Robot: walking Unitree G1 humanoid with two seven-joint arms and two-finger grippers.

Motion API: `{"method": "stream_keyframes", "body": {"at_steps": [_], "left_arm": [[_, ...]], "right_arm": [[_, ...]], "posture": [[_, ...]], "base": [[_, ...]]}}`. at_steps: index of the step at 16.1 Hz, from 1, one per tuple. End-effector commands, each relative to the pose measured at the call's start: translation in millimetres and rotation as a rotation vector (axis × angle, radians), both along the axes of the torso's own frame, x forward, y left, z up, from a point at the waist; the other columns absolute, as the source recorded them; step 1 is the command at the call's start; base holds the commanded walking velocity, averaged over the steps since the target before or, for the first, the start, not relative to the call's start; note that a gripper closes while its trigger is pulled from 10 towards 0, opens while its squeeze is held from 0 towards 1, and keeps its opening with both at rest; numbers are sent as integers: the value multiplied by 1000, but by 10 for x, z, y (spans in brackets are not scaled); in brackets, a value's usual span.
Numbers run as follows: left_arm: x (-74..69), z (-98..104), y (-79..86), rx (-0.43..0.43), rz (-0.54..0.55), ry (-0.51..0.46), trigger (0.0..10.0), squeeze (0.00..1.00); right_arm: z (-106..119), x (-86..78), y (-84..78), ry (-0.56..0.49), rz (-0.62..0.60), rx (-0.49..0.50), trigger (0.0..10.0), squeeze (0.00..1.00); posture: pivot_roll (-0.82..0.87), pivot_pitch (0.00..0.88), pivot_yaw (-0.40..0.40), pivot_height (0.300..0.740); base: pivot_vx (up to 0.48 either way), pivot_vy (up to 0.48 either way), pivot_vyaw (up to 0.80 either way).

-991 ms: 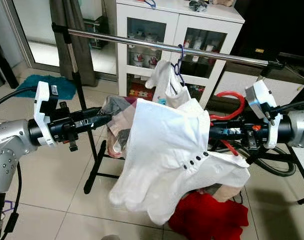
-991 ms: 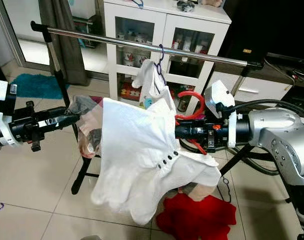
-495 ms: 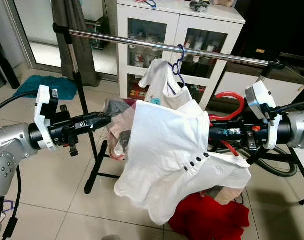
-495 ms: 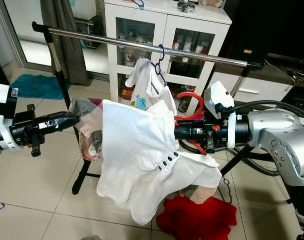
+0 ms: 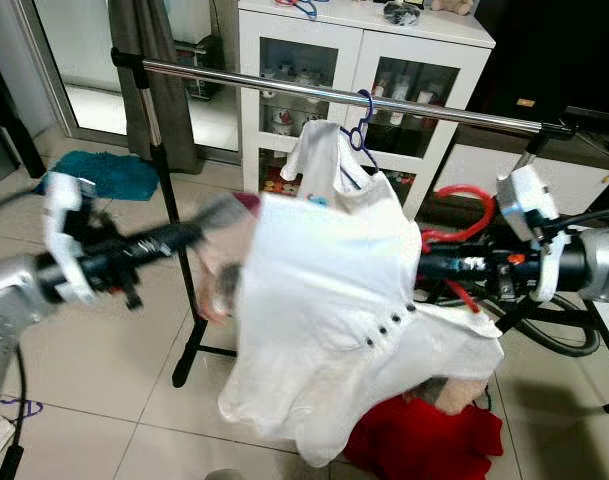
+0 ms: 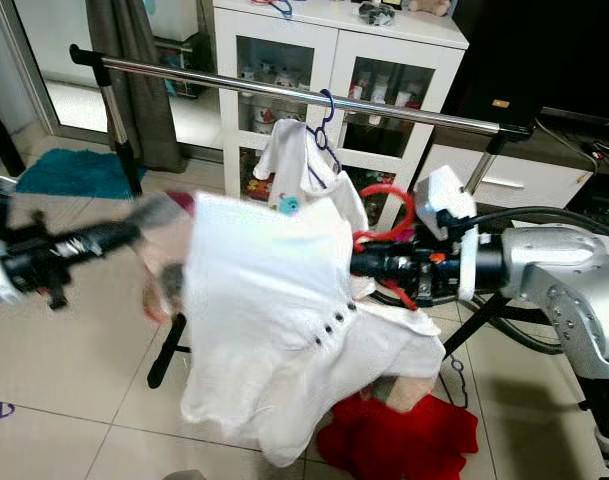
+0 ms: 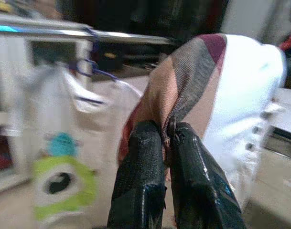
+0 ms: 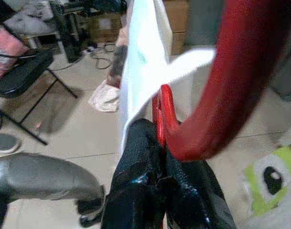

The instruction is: Hang hanger

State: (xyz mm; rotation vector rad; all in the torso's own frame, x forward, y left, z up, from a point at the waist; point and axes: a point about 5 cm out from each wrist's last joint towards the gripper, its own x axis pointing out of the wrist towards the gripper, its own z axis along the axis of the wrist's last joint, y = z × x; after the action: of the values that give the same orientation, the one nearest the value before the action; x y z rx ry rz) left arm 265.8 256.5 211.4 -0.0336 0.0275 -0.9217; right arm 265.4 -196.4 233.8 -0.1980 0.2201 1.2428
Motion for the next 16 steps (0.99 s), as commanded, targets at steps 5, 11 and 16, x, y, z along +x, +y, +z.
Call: {"method": "stream_keyframes", "body": {"at_steps": [5,11,16], "left_arm": [[56,120,425,-4,318,-114,0,0],[13,-117,523,65,465,-87,0,0],[-21,-176,394,63,439,-67,10000,0]], "right_arm": [[71,38,-124,-51,-91,23,10000,0],[149,107,-167,-81,-134,63,10000,0],[154,110,-124,-80,-119,70,10000,0]], "posture": [[111,0,-41,740],[114,0,-49,740],[115,0,-52,740]], "base": [[0,0,0],[0,0,0],[0,0,0]]}}
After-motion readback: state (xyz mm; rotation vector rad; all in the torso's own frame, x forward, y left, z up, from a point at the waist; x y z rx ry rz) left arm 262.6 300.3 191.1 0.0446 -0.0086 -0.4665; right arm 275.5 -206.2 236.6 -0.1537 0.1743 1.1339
